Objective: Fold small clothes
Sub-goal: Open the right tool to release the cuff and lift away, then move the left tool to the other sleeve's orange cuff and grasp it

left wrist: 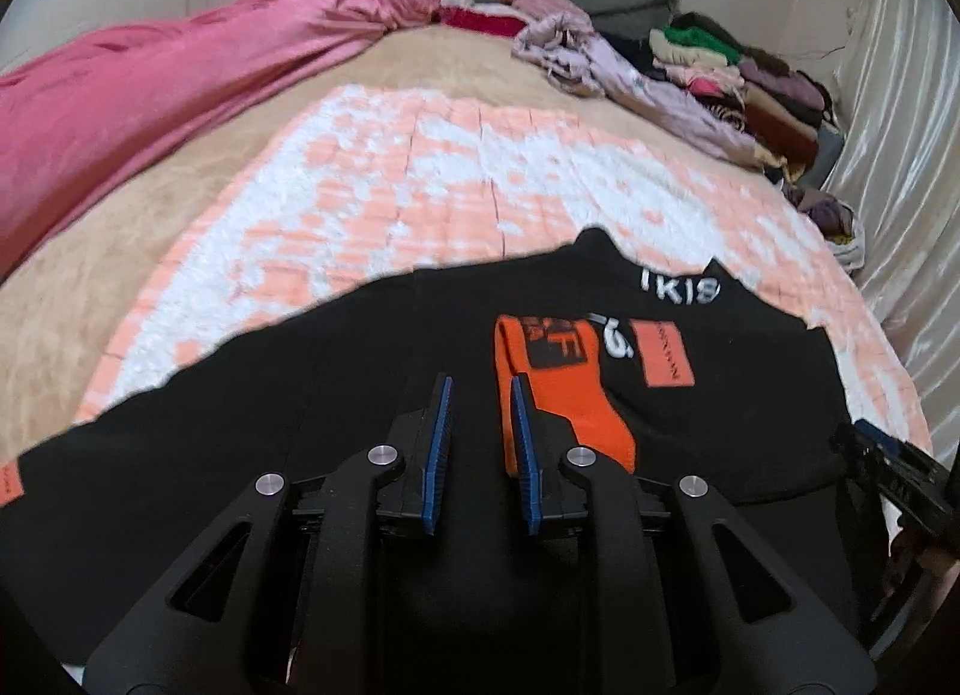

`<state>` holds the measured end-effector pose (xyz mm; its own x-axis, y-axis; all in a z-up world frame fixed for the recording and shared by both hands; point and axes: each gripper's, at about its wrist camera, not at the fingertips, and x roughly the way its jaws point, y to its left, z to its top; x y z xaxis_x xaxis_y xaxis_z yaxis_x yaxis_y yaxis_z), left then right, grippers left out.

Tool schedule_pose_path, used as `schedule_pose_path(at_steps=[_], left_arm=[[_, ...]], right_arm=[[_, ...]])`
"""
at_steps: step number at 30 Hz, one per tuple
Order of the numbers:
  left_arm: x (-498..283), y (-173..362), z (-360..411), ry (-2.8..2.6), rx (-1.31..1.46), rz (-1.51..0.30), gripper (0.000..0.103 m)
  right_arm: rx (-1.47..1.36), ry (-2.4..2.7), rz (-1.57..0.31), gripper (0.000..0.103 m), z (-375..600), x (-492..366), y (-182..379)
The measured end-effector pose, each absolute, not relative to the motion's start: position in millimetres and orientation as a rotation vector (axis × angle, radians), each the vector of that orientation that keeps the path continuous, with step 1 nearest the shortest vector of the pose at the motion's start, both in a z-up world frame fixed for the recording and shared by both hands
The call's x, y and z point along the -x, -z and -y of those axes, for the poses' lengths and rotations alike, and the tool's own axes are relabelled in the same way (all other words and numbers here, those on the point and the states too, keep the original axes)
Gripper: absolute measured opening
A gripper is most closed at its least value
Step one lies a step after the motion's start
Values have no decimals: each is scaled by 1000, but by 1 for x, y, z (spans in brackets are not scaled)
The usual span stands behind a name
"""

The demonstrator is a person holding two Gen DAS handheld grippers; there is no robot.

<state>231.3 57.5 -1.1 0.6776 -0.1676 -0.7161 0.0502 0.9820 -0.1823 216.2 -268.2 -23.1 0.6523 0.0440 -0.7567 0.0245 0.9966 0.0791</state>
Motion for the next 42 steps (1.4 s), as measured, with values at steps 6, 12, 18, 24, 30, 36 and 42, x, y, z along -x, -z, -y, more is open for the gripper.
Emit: schedule_pose_path(at_steps=[6, 12, 18, 24, 30, 36, 42], left_arm=[[-221, -9, -23, 207, 60, -791, 13], [-232, 35, -9, 209, -4, -933, 27], [-224, 27, -14, 200, 10, -907, 30], [-210, 9, -23, 182, 27, -852, 37], [-191, -5, -39, 143, 44, -799, 57], [-176, -14, -53, 114, 63, -761, 69], [-163, -16, -68, 87, 81, -745, 78]], right_arm=[[-75, -87, -832, 46, 246, -205, 13], [-32, -101, -866, 49, 227, -211, 20], [-36, -80, -903, 52, 223, -215, 34], [-68, -123, -851, 60, 219, -199, 19], [-67, -147, -814, 68, 207, -185, 6], [-52, -179, -786, 69, 192, -176, -8], [-31, -209, -755, 87, 173, -168, -24]])
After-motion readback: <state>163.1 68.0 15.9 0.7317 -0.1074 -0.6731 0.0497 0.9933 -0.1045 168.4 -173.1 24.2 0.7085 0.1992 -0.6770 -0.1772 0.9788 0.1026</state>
